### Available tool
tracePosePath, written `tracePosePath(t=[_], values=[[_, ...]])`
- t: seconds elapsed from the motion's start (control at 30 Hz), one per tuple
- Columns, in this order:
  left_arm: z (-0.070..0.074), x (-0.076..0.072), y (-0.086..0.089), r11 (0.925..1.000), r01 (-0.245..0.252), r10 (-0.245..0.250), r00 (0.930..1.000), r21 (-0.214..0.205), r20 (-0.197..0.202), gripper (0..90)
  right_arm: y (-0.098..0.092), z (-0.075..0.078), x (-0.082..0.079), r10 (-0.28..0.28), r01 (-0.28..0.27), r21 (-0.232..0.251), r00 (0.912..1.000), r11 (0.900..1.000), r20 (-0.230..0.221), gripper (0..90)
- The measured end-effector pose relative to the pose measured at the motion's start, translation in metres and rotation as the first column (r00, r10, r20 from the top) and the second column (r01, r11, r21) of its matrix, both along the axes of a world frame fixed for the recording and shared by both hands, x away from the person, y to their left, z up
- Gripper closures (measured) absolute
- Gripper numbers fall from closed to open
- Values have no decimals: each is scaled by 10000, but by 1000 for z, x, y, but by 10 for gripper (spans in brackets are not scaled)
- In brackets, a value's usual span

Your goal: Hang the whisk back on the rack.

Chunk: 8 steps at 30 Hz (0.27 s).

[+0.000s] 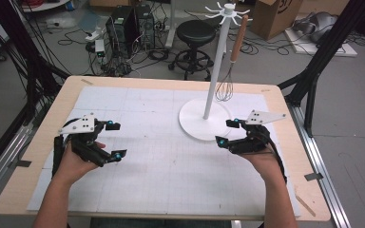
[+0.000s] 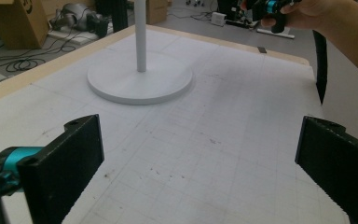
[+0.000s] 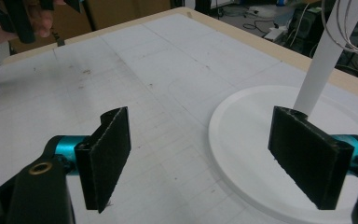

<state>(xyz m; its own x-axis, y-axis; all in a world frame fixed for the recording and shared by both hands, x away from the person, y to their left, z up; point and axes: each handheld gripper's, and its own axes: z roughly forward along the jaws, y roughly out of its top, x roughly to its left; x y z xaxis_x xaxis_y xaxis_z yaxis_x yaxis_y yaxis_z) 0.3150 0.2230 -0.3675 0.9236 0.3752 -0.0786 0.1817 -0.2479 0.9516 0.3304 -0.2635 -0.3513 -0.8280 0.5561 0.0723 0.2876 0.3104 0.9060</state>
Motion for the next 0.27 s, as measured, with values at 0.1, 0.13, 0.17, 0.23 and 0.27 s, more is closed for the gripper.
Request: tracePosePath(t=[0.1, 0.13, 0.17, 0.23, 0.27], values=[[0, 0, 0, 10000, -25, 25, 10000, -24, 3, 16, 0, 0, 0, 8, -8, 2, 10000, 10000, 0, 207], [0, 0, 0, 10000, -30, 30, 10000, -8, -3, 16, 0, 0, 0, 4, -4, 6, 10000, 10000, -8, 207], [0, 0, 0, 10000, -30, 30, 10000, -8, -3, 16, 0, 0, 0, 4, -4, 6, 10000, 10000, -8, 207], [0, 1, 0, 10000, -31, 31, 10000, -4, -17, 16, 0, 0, 0, 17, -17, -10, 10000, 10000, -19, 207], [0, 1, 0, 10000, -59, 59, 10000, -16, -27, 16, 0, 0, 0, 9, -9, 20, 10000, 10000, -39, 207]])
